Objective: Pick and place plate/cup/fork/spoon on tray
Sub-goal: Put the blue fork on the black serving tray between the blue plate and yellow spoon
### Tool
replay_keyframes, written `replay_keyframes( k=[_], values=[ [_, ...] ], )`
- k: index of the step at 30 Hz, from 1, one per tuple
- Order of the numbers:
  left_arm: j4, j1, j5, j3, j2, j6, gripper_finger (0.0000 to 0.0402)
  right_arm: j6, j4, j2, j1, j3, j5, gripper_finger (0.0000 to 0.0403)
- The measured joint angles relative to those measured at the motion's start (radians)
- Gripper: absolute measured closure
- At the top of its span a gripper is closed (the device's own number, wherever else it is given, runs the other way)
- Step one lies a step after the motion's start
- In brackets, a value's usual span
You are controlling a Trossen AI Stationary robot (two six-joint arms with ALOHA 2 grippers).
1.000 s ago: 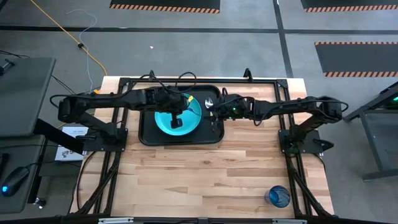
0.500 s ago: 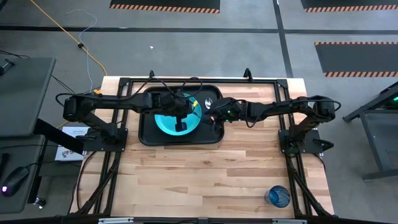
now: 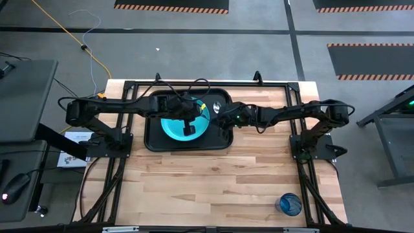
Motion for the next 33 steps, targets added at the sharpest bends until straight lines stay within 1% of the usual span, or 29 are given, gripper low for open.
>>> replay_keyframes(
  k=[2,4,6,10,12,13,14,16,17,18,19,22,26,29,31,33],
  values=[
    [0.007,0.0,-0.001,0.0,0.0,0.0,0.0394,0.001,-0.001,-0.001,0.0,0.0,0.002,0.039],
    [0.011,-0.001,-0.024,0.004,0.0,0.015,0.0383,0.003,-0.006,-0.001,-0.001,0.0,0.015,0.0393],
    [-0.037,-0.002,-0.093,0.034,-0.004,0.044,0.0367,0.006,-0.024,-0.002,-0.002,0.0,0.033,0.0399],
    [-0.172,0.0,-0.272,0.142,-0.039,0.054,0.0328,0.012,-0.095,-0.013,-0.016,0.001,0.098,0.04],
    [-0.211,0.001,-0.307,0.186,-0.082,0.061,0.0308,0.036,-0.139,-0.016,-0.03,0.0,0.12,0.0401],
    [-0.216,0.002,-0.306,0.198,-0.109,0.06,0.03,0.052,-0.164,-0.022,-0.036,-0.001,0.128,0.0401],
    [-0.214,0.002,-0.281,0.202,-0.14,0.052,0.0293,0.067,-0.168,-0.023,-0.041,-0.001,0.136,0.0401],
    [-0.229,0.01,-0.193,0.191,-0.217,0.017,0.0282,0.102,-0.163,-0.023,-0.048,-0.014,0.15,0.0402],
    [-0.204,0.012,-0.144,0.174,-0.259,0.004,0.028,0.117,-0.162,-0.023,-0.05,-0.027,0.151,0.0402],
    [-0.193,0.013,-0.095,0.145,-0.308,-0.002,0.0279,0.136,-0.15,-0.022,-0.051,-0.042,0.152,0.0402],
    [-0.183,0.015,-0.073,0.106,-0.36,-0.008,0.0279,0.154,-0.125,-0.022,-0.05,-0.06,0.152,0.0402],
    [-0.042,0.006,-0.022,-0.05,-0.528,-0.033,0.0285,0.217,0.023,-0.022,-0.05,-0.131,0.147,0.0402],
    [0.194,-0.012,0.01,-0.301,-0.742,-0.076,0.0296,0.358,0.307,-0.016,-0.056,-0.219,0.148,0.0402],
    [0.403,-0.024,0.012,-0.485,-0.873,-0.132,0.03,0.456,0.458,0.004,-0.054,-0.252,0.2,0.0402],
    [0.531,-0.031,0.015,-0.593,-0.932,-0.182,0.03,0.507,0.48,0.026,-0.053,-0.249,0.234,0.0402],
    [0.636,-0.033,0.015,-0.679,-0.982,-0.243,0.03,0.575,0.482,0.077,-0.053,-0.23,0.268,0.0402]
  ],
)
